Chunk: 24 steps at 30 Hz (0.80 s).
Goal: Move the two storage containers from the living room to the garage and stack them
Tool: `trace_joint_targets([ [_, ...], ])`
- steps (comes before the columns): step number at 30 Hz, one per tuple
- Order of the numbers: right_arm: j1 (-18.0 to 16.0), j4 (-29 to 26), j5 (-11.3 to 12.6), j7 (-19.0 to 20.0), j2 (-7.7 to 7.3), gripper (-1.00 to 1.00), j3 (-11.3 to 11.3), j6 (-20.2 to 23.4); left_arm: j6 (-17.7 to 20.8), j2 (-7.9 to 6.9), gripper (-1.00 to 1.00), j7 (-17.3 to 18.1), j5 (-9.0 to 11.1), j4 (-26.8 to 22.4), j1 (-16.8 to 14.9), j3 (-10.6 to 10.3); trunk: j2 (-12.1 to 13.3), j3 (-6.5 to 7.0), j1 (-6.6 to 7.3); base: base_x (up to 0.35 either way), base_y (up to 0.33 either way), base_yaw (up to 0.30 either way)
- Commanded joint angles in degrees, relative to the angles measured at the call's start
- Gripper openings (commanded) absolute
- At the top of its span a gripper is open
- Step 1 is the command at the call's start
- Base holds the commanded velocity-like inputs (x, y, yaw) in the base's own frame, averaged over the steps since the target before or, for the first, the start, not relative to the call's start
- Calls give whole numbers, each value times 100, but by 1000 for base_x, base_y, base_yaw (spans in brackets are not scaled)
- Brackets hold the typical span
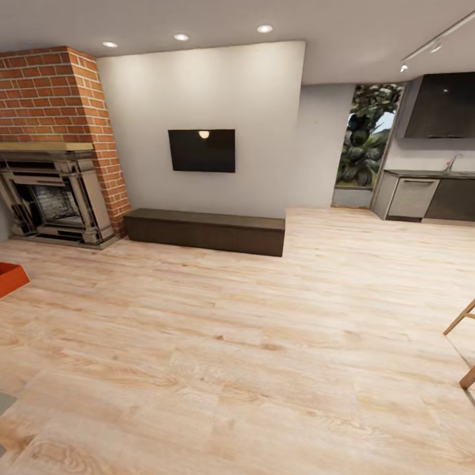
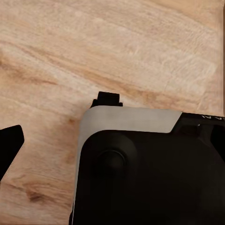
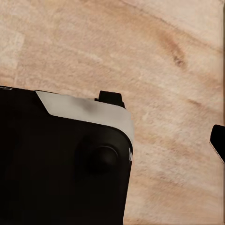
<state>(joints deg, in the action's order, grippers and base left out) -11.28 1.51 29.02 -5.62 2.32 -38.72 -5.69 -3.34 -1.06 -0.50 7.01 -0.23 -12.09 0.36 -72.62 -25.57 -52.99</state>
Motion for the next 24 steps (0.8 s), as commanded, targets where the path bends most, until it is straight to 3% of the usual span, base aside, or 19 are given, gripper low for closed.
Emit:
trace_joint_targets([
  [1, -6, 16, 53, -4, 5, 100, -46, -29, -18, 0, 100, -3, 46, 5, -4, -1, -3, -6, -3, 321, 0, 0],
  [17, -6, 16, 60, -10, 5, 100, -26, -29, -18, 0, 100, -3, 46, 5, -4, -1, -3, -6, -3, 321, 0, 1],
  [24, -6, 16, 60, -10, 5, 100, -15, -29, -18, 0, 100, -3, 46, 5, -4, -1, -3, 5, -3, 321, 0, 179],
])
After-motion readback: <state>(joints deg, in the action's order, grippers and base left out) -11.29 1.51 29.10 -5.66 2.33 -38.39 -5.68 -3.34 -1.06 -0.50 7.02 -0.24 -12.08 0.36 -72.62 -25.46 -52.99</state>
